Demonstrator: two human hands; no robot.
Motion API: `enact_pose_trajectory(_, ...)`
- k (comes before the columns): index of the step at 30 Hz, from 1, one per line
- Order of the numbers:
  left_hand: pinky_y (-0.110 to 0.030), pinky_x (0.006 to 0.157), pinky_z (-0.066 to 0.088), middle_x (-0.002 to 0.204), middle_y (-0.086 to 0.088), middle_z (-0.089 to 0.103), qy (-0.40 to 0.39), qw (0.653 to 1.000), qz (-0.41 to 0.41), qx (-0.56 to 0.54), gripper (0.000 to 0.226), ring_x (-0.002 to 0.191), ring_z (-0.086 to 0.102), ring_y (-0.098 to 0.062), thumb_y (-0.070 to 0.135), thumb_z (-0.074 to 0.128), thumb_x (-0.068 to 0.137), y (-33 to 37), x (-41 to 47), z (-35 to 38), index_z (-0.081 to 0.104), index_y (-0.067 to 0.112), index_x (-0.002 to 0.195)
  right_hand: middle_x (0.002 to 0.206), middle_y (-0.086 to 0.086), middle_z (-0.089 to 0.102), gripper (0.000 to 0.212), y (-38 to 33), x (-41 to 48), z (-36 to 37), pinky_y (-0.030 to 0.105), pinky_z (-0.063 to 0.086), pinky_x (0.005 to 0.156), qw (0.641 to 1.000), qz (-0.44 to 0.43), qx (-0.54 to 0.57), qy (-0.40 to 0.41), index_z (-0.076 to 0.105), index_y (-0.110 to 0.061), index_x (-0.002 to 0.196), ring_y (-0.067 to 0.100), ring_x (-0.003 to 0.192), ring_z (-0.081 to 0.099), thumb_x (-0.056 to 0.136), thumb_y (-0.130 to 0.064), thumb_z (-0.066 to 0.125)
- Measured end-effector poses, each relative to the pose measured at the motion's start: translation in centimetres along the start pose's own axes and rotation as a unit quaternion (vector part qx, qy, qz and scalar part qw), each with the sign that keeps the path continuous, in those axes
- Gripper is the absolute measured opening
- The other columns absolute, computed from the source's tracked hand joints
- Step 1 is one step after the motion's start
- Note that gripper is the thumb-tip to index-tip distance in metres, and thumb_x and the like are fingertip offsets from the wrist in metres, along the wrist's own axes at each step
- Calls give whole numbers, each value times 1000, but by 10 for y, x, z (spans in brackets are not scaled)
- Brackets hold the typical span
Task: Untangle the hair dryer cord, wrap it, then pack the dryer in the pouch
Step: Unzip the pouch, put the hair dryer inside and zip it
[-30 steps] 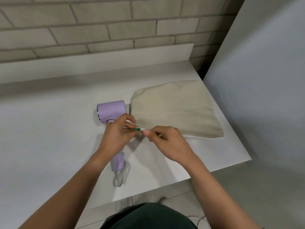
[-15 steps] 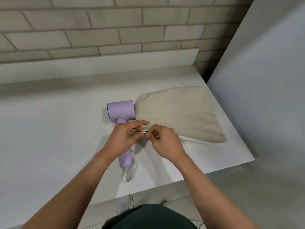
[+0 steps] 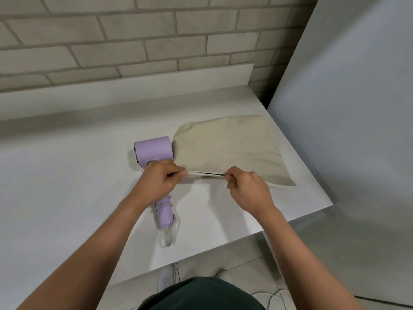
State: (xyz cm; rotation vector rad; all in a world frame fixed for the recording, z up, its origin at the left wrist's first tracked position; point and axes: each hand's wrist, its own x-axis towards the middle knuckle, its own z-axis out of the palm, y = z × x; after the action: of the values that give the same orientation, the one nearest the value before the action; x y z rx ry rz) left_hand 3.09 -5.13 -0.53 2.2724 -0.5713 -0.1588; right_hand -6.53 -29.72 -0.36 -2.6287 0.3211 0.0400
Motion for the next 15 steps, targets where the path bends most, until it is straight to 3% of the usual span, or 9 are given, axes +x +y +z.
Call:
enact_pose_trajectory(3, -24, 82, 48, 95, 2, 71, 16, 997, -62, -35, 13, 86, 63, -10, 21, 71, 97, 1, 5, -4, 82, 16, 100, 90, 4, 73, 20, 22, -1, -9, 40, 52, 68, 999, 35, -16, 26, 61, -26, 109, 39, 83, 63, 100, -22, 43)
enact_pose_trajectory(7, -8, 78, 41, 103, 7, 72, 50, 987, -125, -90, 12, 92, 63, -4, 17, 69, 95, 5, 8, -2, 81, 16, 97, 90, 8, 71, 17, 49, -4, -22, 38, 46, 65, 996, 51, -45, 50, 61, -24, 112, 39, 80, 61, 104, -25, 46)
enact_pose_trajectory(11, 1, 76, 38, 103, 4, 72, 107, 982, -135, -79, 14, 91, 63, -6, 18, 68, 96, 9, 14, 0, 81, 15, 100, 95, 7, 69, 18, 79, -5, -34, 39, 47, 69, 992, 87, -60, 73, 62, -26, 114, 40, 84, 62, 104, -30, 48)
enact_pose_trajectory(13, -3, 81, 40, 103, 2, 71, 114, 984, -120, -68, 14, 93, 64, -10, 18, 68, 96, 11, 17, 0, 81, 14, 101, 94, 7, 69, 16, 97, -6, -39, 39, 47, 70, 989, 111, -57, 85, 63, -28, 112, 39, 84, 62, 102, -30, 50)
enact_pose_trajectory(15, -17, 89, 44, 100, 3, 68, 113, 986, -109, -59, 14, 99, 64, -15, 19, 68, 97, 11, 18, 0, 80, 14, 102, 89, 6, 69, 12, 114, -7, -42, 39, 49, 69, 985, 138, -48, 88, 62, -29, 107, 39, 82, 62, 101, -30, 52)
